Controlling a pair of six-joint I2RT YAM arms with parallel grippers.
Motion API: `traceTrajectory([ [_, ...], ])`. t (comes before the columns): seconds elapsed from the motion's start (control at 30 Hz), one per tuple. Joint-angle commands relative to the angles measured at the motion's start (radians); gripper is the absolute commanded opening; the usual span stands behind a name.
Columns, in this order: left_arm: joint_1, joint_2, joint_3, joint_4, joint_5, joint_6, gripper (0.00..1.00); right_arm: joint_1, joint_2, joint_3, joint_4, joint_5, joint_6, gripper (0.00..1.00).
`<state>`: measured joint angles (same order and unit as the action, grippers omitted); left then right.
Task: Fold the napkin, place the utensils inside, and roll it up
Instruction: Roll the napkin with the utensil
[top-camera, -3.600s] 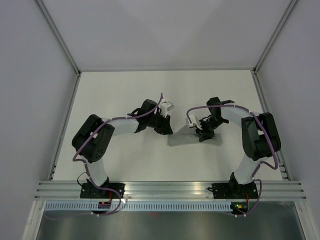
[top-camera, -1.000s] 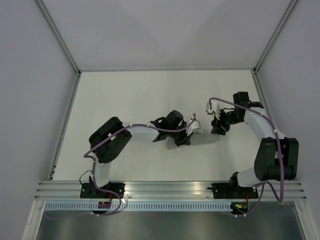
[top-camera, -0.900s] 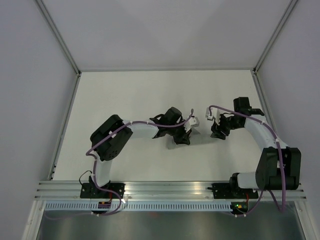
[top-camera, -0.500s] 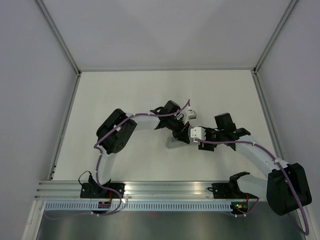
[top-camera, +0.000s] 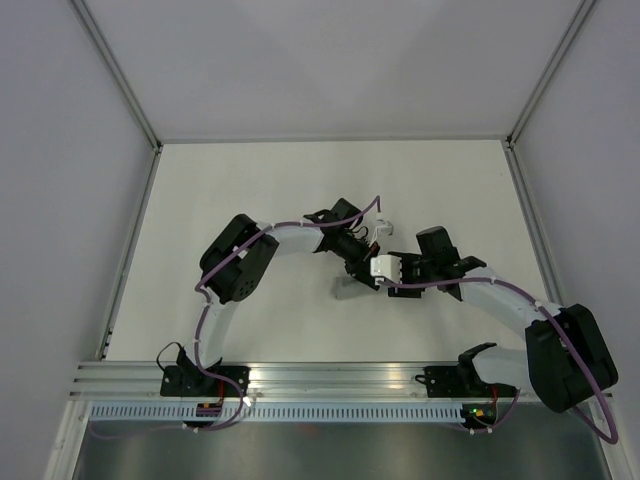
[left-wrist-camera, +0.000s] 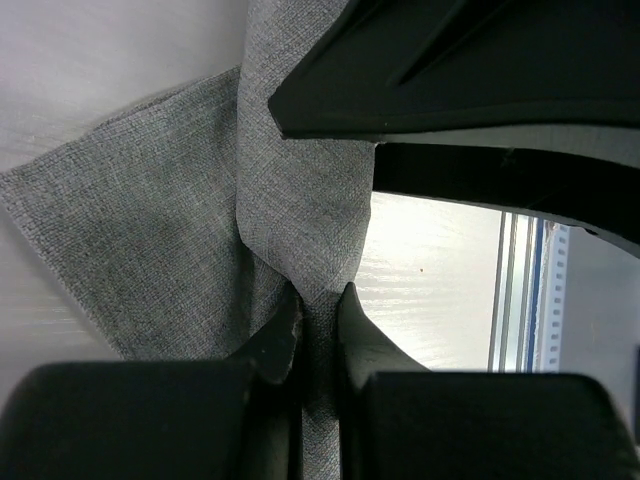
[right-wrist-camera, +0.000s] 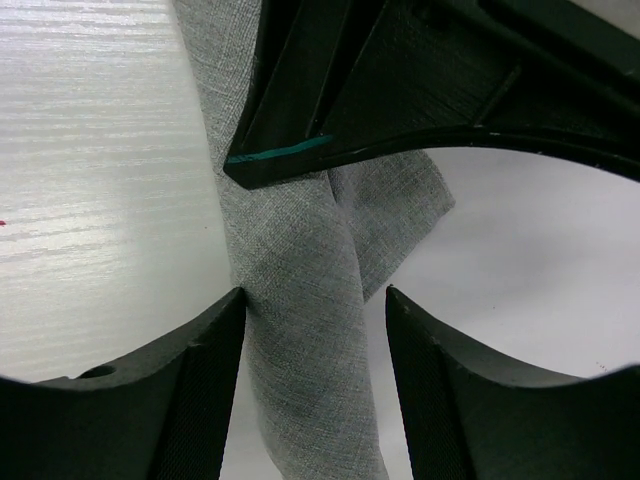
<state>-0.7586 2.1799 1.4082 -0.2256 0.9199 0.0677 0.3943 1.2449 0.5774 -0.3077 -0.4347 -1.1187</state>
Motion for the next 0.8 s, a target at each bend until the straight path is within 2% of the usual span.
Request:
traceTrajectory([
  [0.0, -0.005, 0.075, -0.020, -0.159, -0.075, -0.020, 0.08, 0.023, -0.018, 0.007, -0.008, 0.013, 0.008, 0.64],
  [0.43, -0.002, 0.070, -0.025, -0.173, -0.113, -0.013, 0.12, 0.048, 0.053, 0.053, -0.077, 0.028, 0.010, 0.61],
  [0.53, -0.002, 0.069, -0.025, -0.173, -0.119, -0.011, 0.15, 0.049, 0.091, 0.052, -0.059, 0.039, 0.013, 0.58],
  [0.63, 0.001, 0.064, -0.026, -0.173, -0.136, -0.009, 0.20, 0.049, 0.117, 0.056, -0.056, 0.039, 0.014, 0.51],
  [0.73, 0.002, 0.054, -0.031, -0.159, -0.157, -0.020, 0.27, 0.048, 0.133, 0.059, -0.057, 0.051, 0.016, 0.37],
  [0.77, 0.004, 0.049, -0.032, -0.152, -0.162, -0.022, 0.28, 0.046, 0.139, 0.061, -0.057, 0.053, 0.019, 0.26],
])
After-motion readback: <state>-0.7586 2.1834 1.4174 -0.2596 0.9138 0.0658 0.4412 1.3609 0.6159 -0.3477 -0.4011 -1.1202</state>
